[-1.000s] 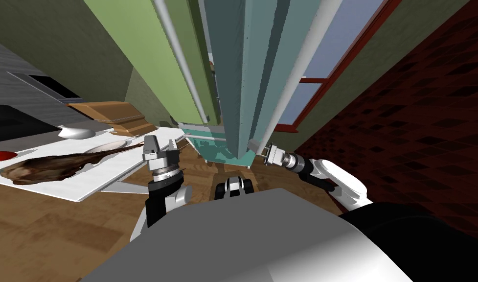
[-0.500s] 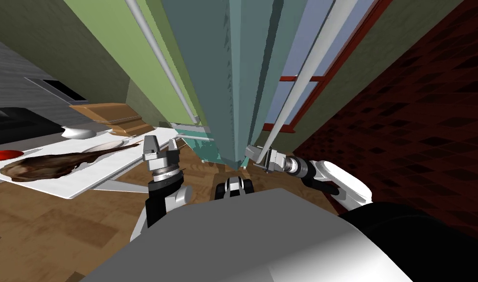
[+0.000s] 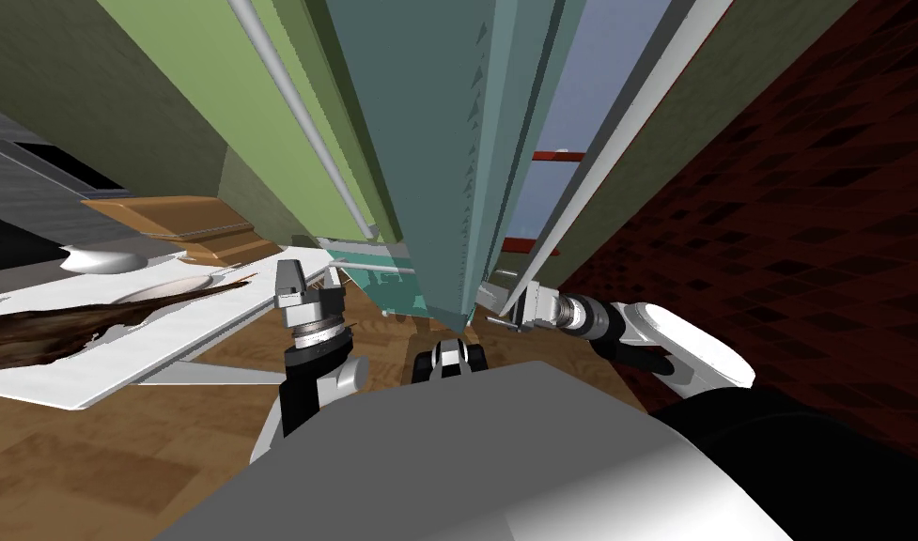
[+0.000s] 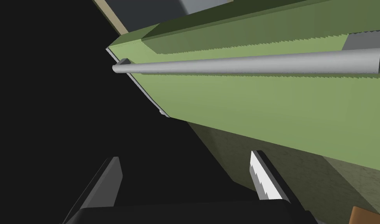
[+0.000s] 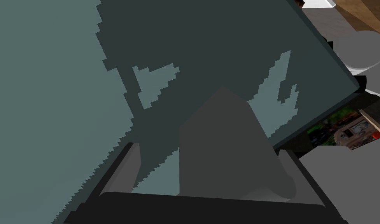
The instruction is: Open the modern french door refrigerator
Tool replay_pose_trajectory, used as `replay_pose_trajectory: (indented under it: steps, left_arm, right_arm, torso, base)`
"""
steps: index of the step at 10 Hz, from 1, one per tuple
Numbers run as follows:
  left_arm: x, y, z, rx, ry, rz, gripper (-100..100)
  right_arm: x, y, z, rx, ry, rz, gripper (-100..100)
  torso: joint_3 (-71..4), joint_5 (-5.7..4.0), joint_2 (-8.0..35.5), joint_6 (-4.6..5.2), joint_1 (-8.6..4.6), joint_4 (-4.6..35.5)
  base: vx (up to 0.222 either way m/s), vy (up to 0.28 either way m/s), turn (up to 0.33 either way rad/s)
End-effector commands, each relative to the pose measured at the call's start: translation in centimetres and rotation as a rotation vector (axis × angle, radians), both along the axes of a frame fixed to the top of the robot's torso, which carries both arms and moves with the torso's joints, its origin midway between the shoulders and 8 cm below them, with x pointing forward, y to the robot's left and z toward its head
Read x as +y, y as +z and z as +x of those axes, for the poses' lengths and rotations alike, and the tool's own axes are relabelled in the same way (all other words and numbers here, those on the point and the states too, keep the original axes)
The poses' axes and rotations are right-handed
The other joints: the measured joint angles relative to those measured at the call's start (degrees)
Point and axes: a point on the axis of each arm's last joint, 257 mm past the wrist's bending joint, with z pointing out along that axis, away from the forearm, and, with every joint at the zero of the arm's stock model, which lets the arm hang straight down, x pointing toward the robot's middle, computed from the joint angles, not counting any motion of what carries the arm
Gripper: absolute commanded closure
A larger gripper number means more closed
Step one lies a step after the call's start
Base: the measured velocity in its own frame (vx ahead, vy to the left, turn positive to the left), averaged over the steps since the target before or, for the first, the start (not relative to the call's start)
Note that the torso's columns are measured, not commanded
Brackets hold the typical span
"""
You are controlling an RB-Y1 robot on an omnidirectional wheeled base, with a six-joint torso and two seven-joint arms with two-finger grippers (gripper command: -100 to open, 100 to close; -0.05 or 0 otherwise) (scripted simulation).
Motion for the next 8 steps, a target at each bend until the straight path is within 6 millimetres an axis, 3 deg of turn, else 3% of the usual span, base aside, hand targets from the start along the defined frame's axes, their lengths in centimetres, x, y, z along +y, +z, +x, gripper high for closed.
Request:
replay_pose_trajectory:
  steps: [1, 2, 3, 8]
  left_arm:
    - [0.0, 0.0, 0.0, 0.0, 0.0, 0.0, 0]
    - [0.0, 0.0, 0.0, 0.0, 0.0, 0.0, 0]
    - [0.0, 0.0, 0.0, 0.0, 0.0, 0.0, 0]
    - [0.0, 0.0, 0.0, 0.0, 0.0, 0.0, 0]
  right_arm:
    - [0.52, 1.51, -0.47, 0.0, 0.02, 0.005, -100]
    - [0.51, 0.74, -0.57, 0.005, 0.021, -0.001, -100]
    - [0.55, 0.78, -0.65, 0.006, 0.023, -0.001, 0]
    - [0.59, 0.75, -0.71, 0.007, 0.026, -0.002, 0]
  torso:
    - [-0.1, 0.0, 0.1, 0.0, -0.17, 0.1]
    - [-0.1, -0.04, 0.1, 0.03, -0.27, 0.1]
    - [0.0, -0.1, 0.0, 0.01, -0.26, 0.0]
    - [0.1, -0.09, 0.0, 0.01, -0.11, -0.1]
  base:
    - [0.02, -0.001, -0.065]
    - [0.006, 0.0, -0.013]
    - [0.0, 0.0, 0.0]
    - [0.0, 0.0, 0.0]
